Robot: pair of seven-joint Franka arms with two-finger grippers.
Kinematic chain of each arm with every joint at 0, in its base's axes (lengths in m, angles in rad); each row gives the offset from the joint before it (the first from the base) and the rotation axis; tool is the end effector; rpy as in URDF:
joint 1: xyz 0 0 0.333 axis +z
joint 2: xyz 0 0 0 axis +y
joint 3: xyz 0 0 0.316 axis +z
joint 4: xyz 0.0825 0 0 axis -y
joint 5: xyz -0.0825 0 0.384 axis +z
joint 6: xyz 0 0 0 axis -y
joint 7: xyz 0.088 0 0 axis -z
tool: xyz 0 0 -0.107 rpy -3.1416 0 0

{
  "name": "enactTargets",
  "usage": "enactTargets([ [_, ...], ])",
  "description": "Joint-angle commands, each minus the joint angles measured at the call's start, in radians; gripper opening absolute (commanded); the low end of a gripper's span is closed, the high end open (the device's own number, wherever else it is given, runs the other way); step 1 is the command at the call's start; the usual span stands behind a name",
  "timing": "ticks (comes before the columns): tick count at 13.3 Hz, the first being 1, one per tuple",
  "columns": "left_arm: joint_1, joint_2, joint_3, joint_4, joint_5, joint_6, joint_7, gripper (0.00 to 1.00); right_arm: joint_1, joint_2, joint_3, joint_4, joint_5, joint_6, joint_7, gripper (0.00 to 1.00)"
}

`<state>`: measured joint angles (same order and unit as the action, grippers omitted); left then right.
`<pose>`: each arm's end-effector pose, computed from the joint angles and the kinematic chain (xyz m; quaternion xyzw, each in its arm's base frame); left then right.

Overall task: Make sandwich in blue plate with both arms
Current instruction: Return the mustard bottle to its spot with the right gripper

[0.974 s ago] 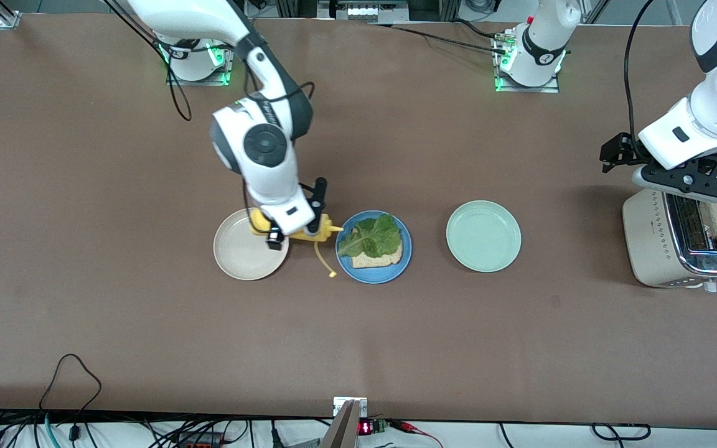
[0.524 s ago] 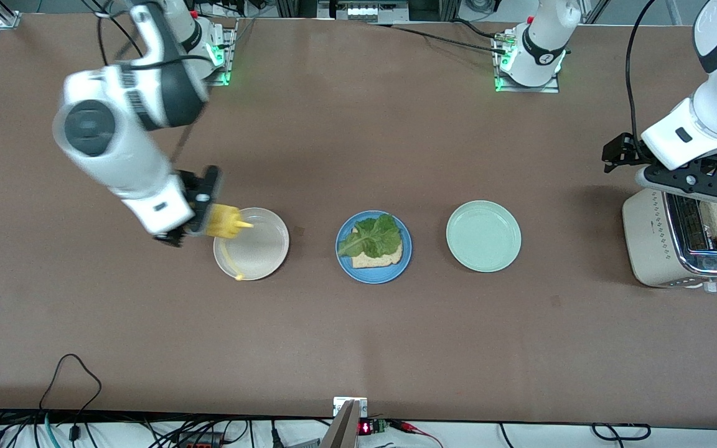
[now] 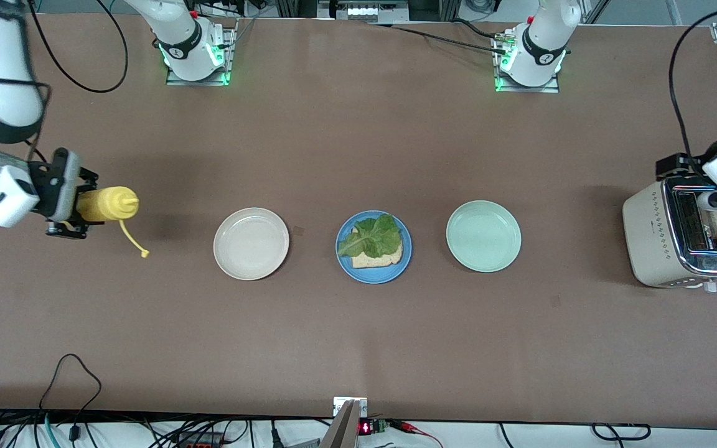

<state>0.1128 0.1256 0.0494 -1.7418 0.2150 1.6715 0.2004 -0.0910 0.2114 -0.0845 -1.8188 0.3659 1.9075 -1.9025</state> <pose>0.5681 0.1129 0.4831 -0.9886 0.0399 0.1151 0.0890 0.5996 -0.0776 0.4156 -0.6920 -0.7017 -0.1069 0.1319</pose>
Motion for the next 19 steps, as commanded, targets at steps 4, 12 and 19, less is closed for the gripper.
enactTargets([
  [4,0.093,0.161,-0.011,0.125,0.063,0.011,0.097,1.0,-0.275,0.153,0.046,0.001,0.332,-0.099,-0.471,0.0],
  [12,0.229,0.258,-0.013,0.142,-0.022,0.183,0.362,1.0,-0.622,0.577,0.248,0.225,0.444,-0.363,-0.69,0.0],
  [19,0.303,0.29,-0.019,0.128,-0.075,0.201,0.438,0.11,-0.688,0.747,0.318,0.288,0.444,-0.397,-0.687,0.06],
])
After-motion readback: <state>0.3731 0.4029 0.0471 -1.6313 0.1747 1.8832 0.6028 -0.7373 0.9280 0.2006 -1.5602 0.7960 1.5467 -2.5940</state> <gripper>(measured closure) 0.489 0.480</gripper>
